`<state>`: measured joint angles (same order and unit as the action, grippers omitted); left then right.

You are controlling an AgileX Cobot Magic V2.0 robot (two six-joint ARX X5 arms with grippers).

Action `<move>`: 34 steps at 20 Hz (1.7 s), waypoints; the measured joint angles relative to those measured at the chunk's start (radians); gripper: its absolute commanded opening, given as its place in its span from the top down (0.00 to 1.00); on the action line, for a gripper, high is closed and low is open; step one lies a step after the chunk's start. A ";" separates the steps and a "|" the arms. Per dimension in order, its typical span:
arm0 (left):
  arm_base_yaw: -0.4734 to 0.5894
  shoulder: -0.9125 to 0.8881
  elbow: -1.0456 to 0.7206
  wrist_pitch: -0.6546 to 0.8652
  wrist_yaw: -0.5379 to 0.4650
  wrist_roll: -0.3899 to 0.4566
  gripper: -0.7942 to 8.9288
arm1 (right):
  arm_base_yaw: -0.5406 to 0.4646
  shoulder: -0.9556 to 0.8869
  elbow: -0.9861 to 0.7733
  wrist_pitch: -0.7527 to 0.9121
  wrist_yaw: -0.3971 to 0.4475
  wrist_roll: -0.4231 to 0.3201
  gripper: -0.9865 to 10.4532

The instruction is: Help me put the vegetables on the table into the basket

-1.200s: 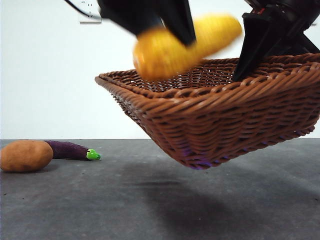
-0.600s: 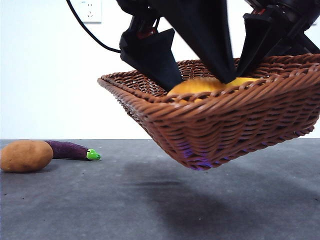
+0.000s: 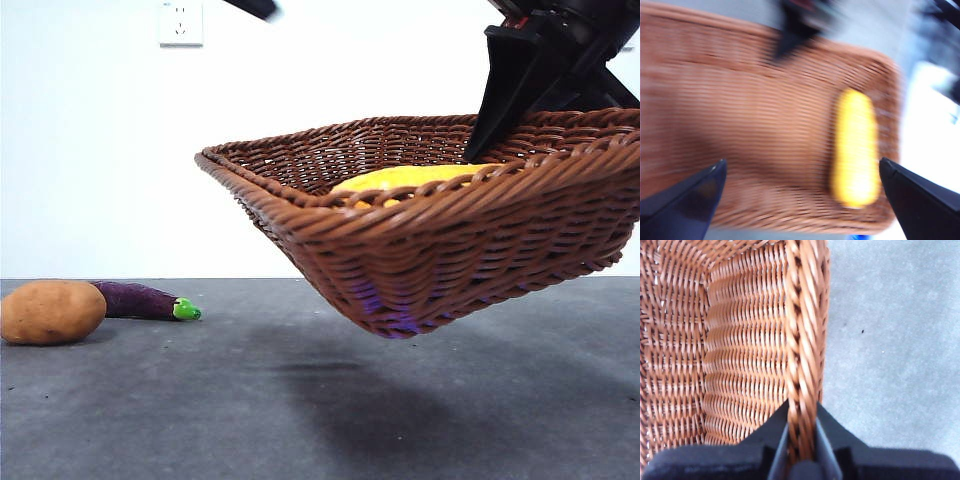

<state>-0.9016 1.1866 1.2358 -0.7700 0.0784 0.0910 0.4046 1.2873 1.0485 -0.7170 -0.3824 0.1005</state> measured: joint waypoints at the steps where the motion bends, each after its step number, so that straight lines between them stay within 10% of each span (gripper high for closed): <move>1: 0.032 -0.037 0.000 -0.010 -0.043 -0.006 0.37 | 0.000 0.000 0.000 0.000 -0.002 0.000 0.92; 14: 0.552 0.046 0.000 -0.179 -0.175 0.228 0.37 | 0.021 0.101 0.000 0.098 0.038 -0.003 0.92; 34: 0.748 0.526 0.000 0.056 -0.112 0.645 0.37 | 0.020 0.214 0.000 0.187 -0.060 -0.045 0.92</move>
<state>-0.1535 1.7126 1.2362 -0.7139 -0.0334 0.7361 0.4244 1.5017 1.0485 -0.5304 -0.4427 0.0559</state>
